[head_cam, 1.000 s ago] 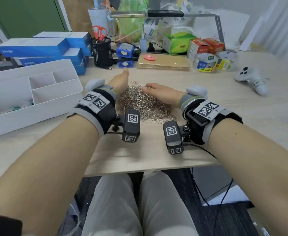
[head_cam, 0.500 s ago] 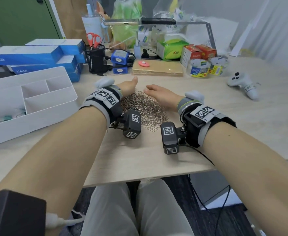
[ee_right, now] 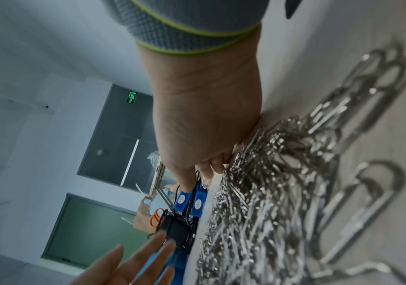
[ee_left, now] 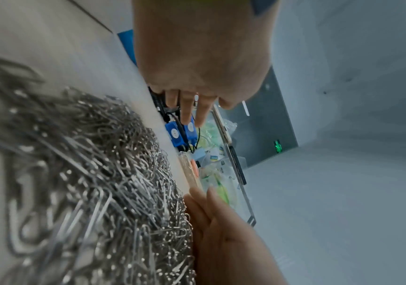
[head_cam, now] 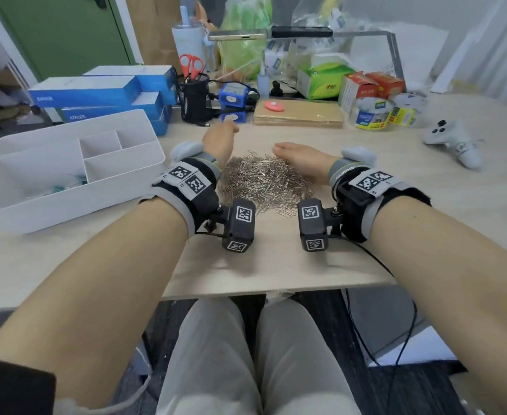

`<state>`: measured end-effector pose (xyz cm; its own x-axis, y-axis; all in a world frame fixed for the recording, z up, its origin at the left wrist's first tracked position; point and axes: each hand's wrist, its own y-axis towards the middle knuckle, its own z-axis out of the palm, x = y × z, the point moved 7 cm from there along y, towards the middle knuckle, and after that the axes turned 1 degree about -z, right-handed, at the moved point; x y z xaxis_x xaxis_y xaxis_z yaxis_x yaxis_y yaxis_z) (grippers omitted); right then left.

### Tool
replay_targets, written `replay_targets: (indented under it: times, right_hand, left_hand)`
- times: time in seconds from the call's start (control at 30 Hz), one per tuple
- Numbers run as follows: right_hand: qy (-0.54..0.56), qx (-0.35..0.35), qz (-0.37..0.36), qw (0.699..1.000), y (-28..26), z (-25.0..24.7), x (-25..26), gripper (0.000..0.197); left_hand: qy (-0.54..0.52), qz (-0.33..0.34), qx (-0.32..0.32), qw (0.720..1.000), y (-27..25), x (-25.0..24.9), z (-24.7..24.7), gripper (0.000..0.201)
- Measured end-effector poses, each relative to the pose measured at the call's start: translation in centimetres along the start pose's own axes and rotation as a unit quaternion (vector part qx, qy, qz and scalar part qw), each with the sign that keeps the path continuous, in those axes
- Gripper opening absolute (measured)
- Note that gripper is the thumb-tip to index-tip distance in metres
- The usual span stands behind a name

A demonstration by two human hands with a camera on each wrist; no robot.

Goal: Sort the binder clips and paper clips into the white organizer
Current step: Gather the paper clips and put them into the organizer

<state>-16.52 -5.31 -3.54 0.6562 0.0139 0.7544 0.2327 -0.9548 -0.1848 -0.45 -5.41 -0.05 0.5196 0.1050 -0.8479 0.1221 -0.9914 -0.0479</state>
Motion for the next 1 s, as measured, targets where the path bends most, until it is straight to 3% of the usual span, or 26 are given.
replay_targets:
  times: [0.13, 0.27, 0.43, 0.5, 0.6, 0.73, 1.0]
  right_hand:
    - [-0.082, 0.023, -0.007, 0.996, -0.1, 0.9, 0.4, 0.063]
    - [-0.178, 0.048, -0.019, 0.983, -0.3, 1.7, 1.2, 0.068]
    - [-0.149, 0.077, -0.056, 0.984, -1.2, 2.8, 1.7, 0.06]
    - [-0.103, 0.055, -0.043, 0.992, -1.0, 2.5, 1.5, 0.064]
    - [-0.036, 0.023, -0.021, 0.999, -0.2, 1.9, 1.8, 0.07]
    - [-0.07, 0.063, -0.021, 0.995, 1.6, 2.7, 2.4, 0.074]
    - [-0.064, 0.116, -0.044, 0.99, -0.8, 3.7, 3.2, 0.049]
  left_hand:
    - [0.055, -0.069, 0.021, 0.996, -0.8, 2.6, 0.1, 0.062]
    - [0.135, -0.07, 0.068, 0.986, -1.6, 3.4, 1.3, 0.073]
    - [0.04, -0.065, 0.122, 0.99, -2.5, 3.0, 3.1, 0.08]
    - [0.003, -0.063, 0.133, 0.989, -2.8, 3.0, 3.5, 0.081]
    - [-0.053, -0.061, 0.123, 0.989, -3.1, 3.0, 3.2, 0.082]
    - [-0.102, -0.058, 0.109, 0.987, -2.8, 3.1, 2.9, 0.075]
    - [-0.118, -0.052, 0.128, 0.983, -3.3, 3.0, 3.2, 0.079]
